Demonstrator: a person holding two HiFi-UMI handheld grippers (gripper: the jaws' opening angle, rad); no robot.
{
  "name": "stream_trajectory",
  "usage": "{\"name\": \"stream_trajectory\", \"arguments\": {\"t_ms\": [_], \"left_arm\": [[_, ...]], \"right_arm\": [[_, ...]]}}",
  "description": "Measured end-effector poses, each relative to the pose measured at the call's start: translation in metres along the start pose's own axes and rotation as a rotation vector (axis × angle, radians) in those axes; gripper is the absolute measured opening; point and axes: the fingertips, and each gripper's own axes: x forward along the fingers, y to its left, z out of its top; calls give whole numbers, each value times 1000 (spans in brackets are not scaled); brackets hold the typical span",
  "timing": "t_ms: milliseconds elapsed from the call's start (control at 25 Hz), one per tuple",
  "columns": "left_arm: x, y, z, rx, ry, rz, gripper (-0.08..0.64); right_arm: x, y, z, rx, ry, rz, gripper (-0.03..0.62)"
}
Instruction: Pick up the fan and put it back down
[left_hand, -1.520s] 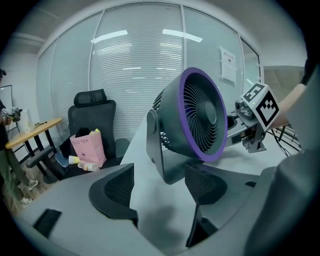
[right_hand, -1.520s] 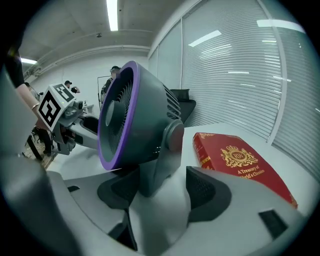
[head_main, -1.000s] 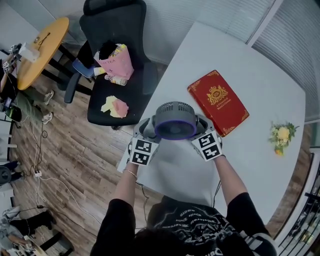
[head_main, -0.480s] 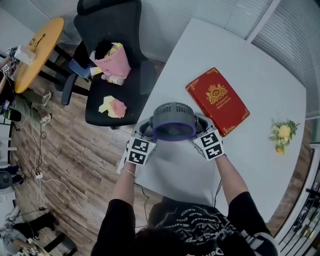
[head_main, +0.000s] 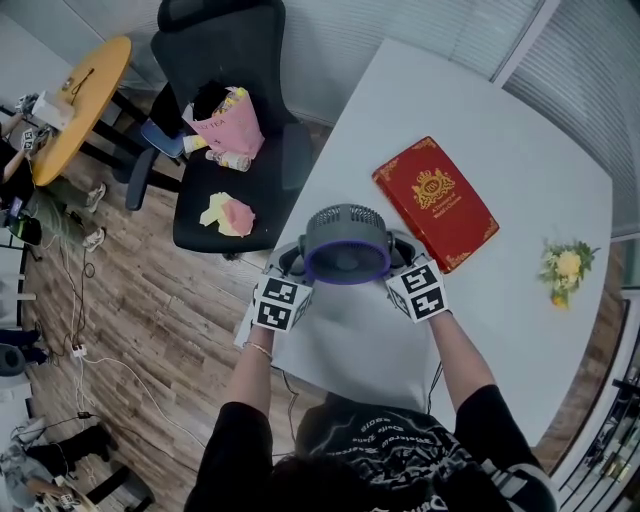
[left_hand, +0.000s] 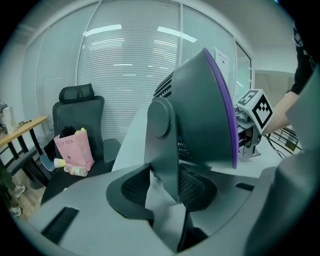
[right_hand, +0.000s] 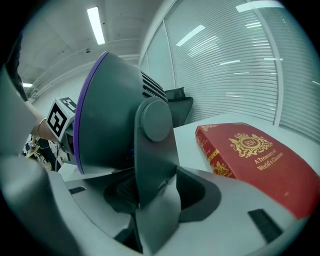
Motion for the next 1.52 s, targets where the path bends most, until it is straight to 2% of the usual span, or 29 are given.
{"name": "stream_trajectory", "arguments": {"t_ms": [160,360,640,1040,1520], "left_arm": [[-9,-6,0,-41,-8,-6,153],[-28,-14,11,-50,-29,-2,153],[-68,-32,35,-84,-97,-25,153],[-126,-62,44,-48,-102,13,150],[-187,-103,29,-37,-111,9,150]], "right_arm": [[-9,5,2,-10,5,20,184],[-26,13,12,-35,-3,14,184],[-61,31,29,-71,-9,18,189],[-116,68,44,-113,-16,-10,190],[-174,116,35,-113,-15,-38,187]]}}
